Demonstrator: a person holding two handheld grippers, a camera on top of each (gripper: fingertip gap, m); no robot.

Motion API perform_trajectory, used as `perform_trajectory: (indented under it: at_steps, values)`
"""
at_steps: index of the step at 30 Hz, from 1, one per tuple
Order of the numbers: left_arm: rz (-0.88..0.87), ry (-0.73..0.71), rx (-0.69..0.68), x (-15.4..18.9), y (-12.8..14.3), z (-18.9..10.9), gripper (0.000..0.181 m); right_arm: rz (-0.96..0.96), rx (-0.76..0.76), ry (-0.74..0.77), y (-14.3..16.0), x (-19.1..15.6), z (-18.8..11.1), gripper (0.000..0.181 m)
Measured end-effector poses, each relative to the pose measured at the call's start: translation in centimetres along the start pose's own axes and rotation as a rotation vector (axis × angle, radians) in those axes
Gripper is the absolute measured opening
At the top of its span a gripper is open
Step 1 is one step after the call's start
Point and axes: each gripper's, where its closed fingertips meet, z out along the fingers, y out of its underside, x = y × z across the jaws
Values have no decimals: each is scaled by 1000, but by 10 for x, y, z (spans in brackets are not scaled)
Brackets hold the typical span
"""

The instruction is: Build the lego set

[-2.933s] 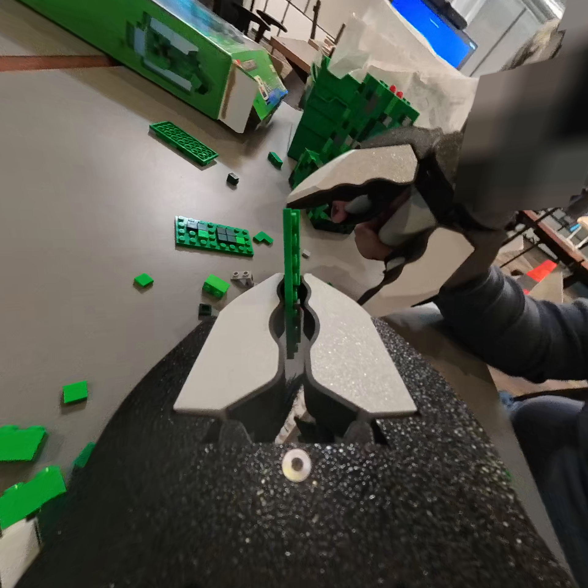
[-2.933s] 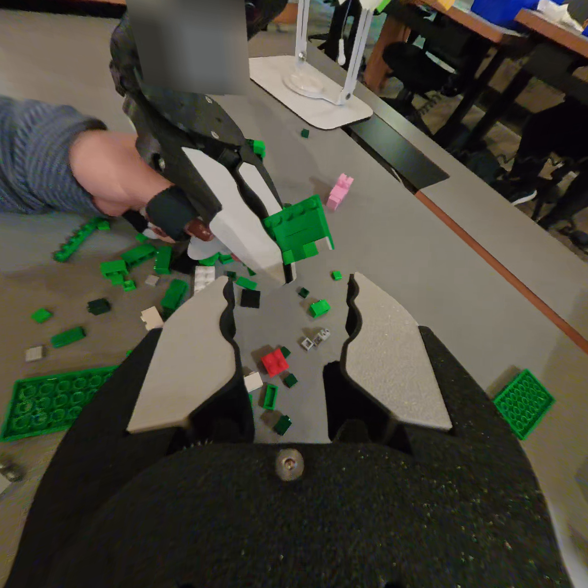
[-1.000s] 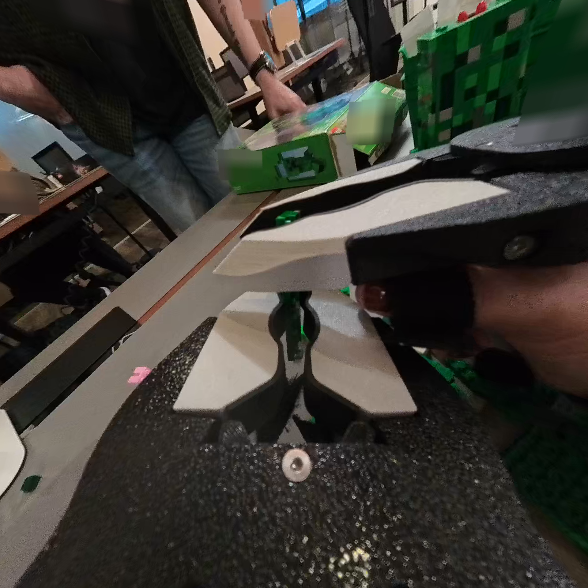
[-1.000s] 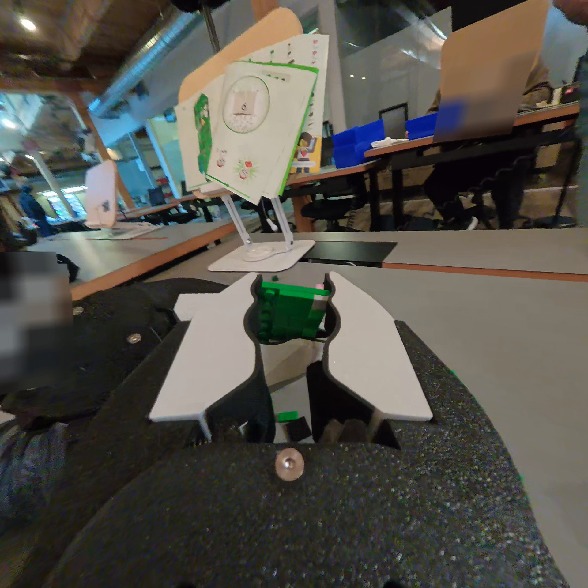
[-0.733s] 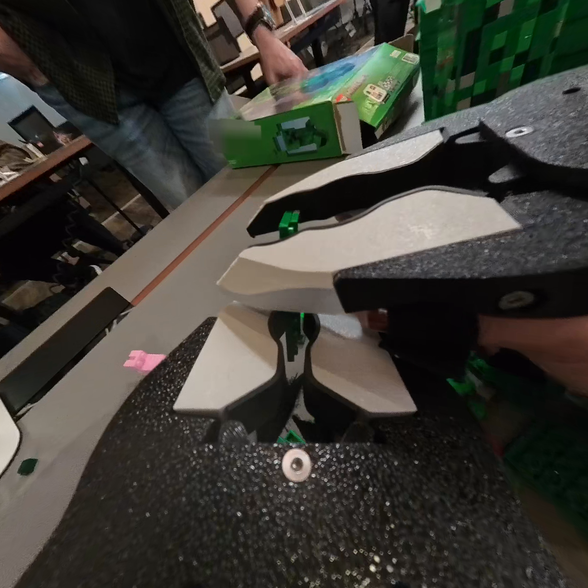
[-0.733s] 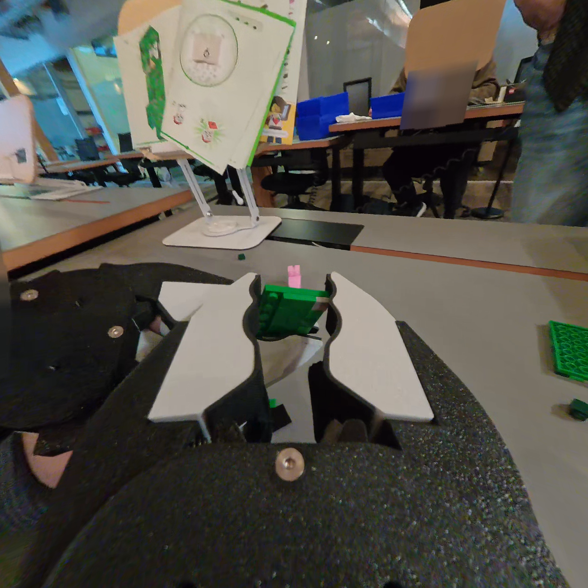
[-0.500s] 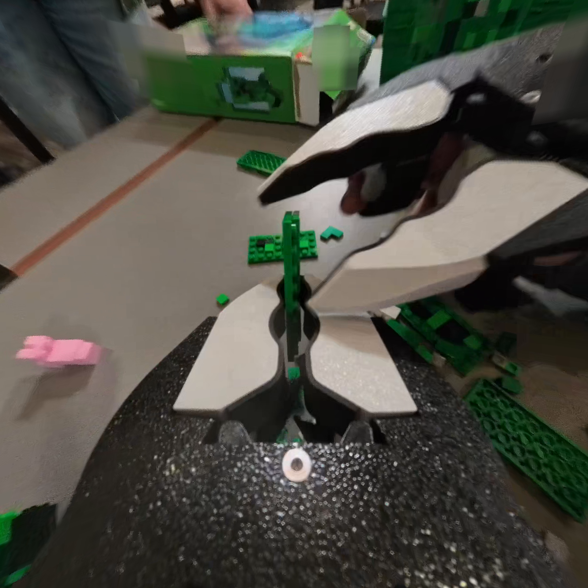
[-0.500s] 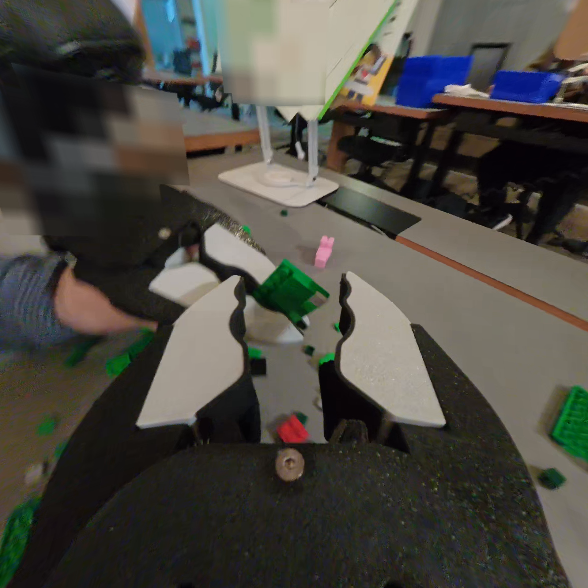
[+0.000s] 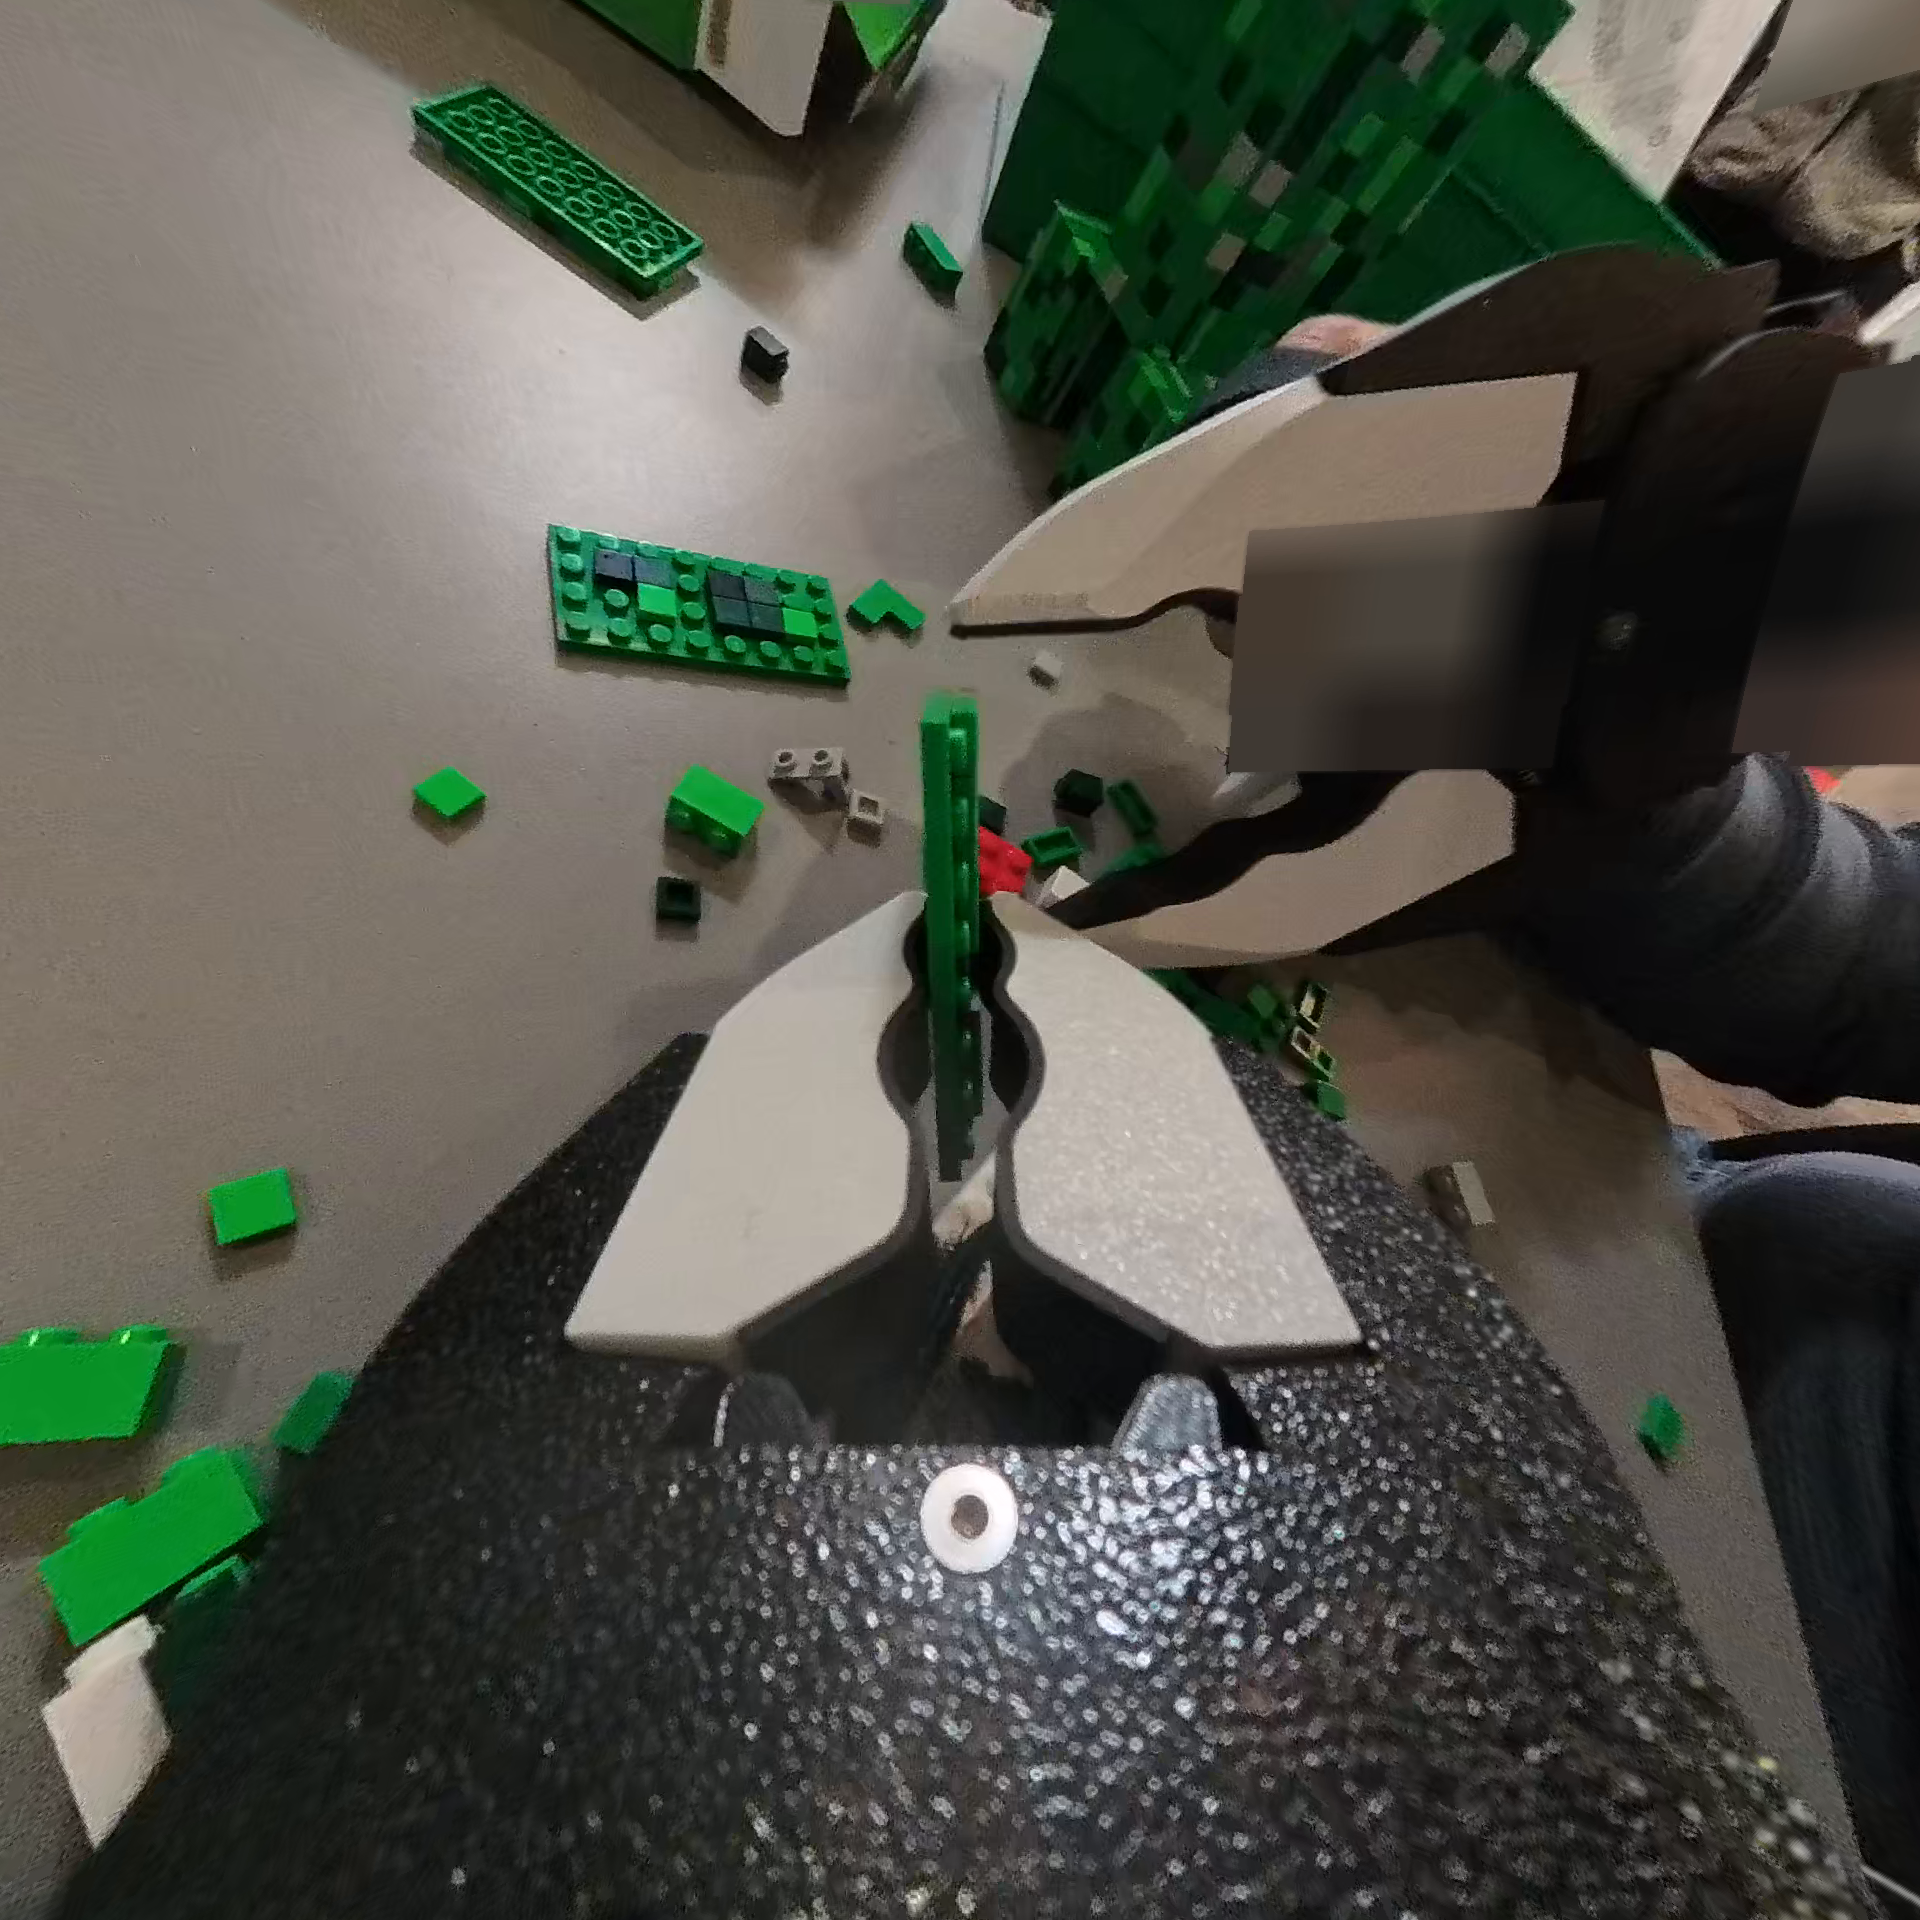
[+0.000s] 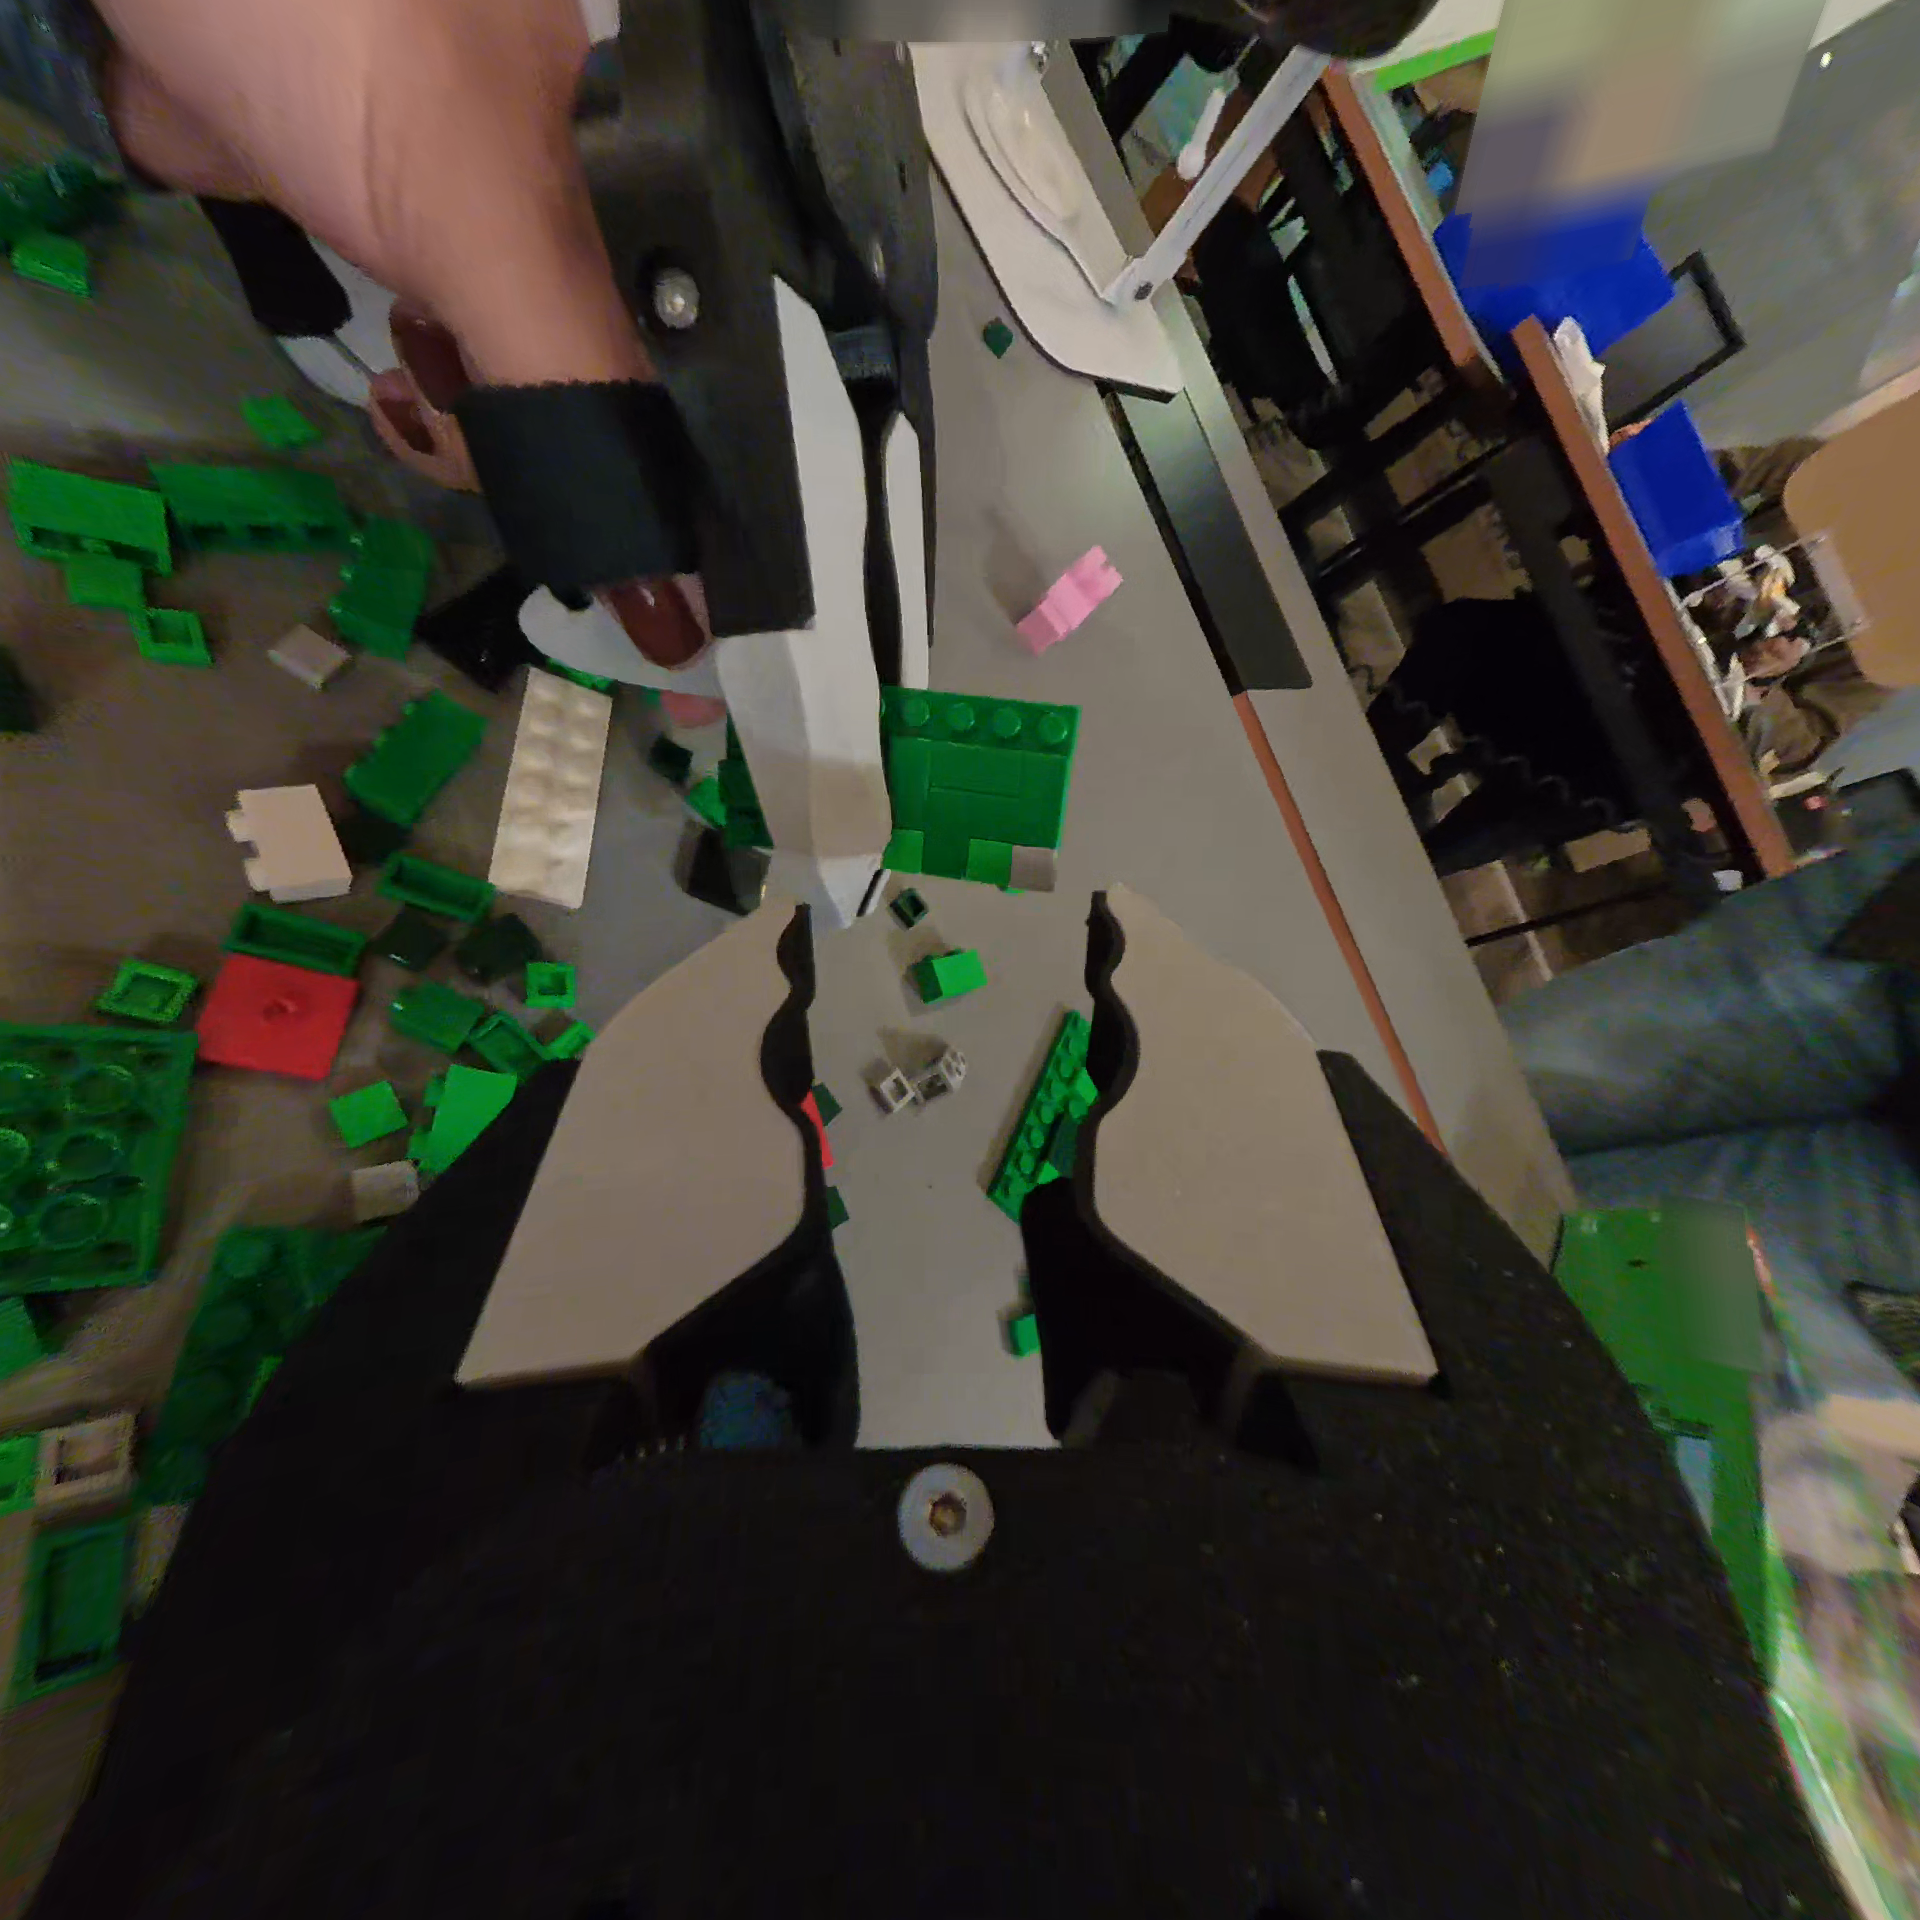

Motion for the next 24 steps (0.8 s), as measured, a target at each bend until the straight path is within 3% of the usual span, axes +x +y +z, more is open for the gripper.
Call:
perform_trajectory:
  at_steps: [5,8,11,17,24]
  values:
    - [-25,86,-58,13,7,2,6,-118,-53,-10,4,-3,-4,65]
    - [-68,65,-43,9,5,3,5,-248,-90,46,4,-4,-1,55]
    - [-140,161,8,18,-3,-4,5,-350,-134,139,7,4,2,46]
    - [-121,159,-48,24,3,2,6,-341,-131,100,5,-3,4,55]
    - [-158,122,14,15,-4,-3,5,-323,-168,175,5,6,10,51]
